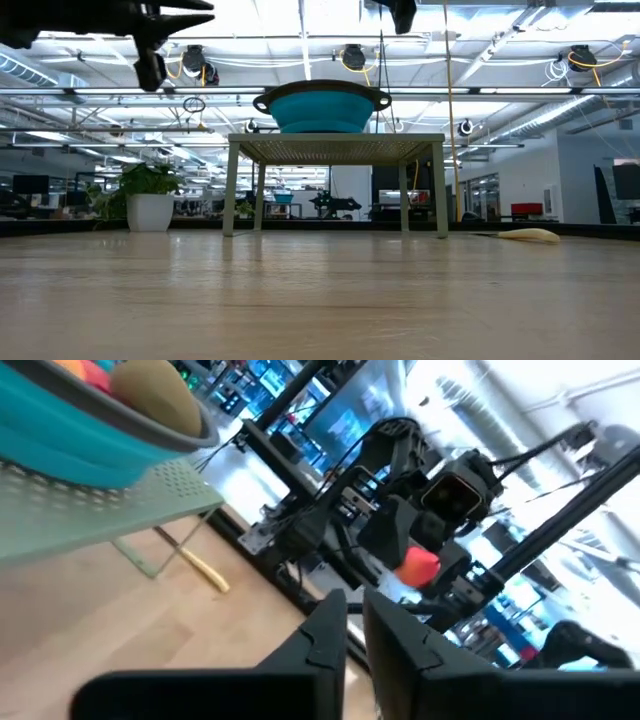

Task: Pick & Place Fruit
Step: Put the peach into the colander on the shelf

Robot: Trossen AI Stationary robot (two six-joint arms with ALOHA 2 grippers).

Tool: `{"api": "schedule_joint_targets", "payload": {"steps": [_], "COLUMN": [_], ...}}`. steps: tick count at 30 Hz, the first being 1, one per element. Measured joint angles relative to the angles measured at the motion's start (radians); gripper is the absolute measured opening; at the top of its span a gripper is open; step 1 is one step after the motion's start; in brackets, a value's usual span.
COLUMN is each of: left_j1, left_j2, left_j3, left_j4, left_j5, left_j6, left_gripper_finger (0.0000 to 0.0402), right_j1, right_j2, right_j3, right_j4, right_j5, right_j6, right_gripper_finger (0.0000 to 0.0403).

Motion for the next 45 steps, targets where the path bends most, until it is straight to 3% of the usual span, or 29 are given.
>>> {"api": "schedule_joint_targets", "payload": {"steps": [5, 11, 18, 35, 45], "left_j1": [0.000, -0.001, -0.008, -0.033, -0.031], "left_j2": [0.139, 0.288, 0.417, 0.645, 0.717], "left_j3": [0.000, 0.015, 0.100, 0.342, 0.453], "left_j4": [0.177, 0.371, 0.397, 0.378, 0.234], "left_j5": [-0.001, -0.020, -0.019, -0.018, -0.032], "left_j6": [-0.056, -0.018, 0.005, 0.030, 0.035], "left_gripper_finger": [0.0093, 0.0179, 0.0241, 0.0255, 0.0255], "right_j1": [0.000, 0.000, -0.012, -0.051, -0.050], "right_j2": [0.000, 0.000, 0.000, 0.000, -0.001], "right_j3": [0.000, 0.000, 0.000, 0.000, 0.000], "right_j4": [-0.001, -0.001, -0.001, -0.022, -0.064], "right_j5": [0.002, 0.002, 0.002, 0.001, 0.002], "right_j6": [-0.057, -0.111, -0.172, -0.201, -0.198], "right_gripper_finger": [0.0108, 0.0106, 0.0109, 0.0105, 0.0104]}}
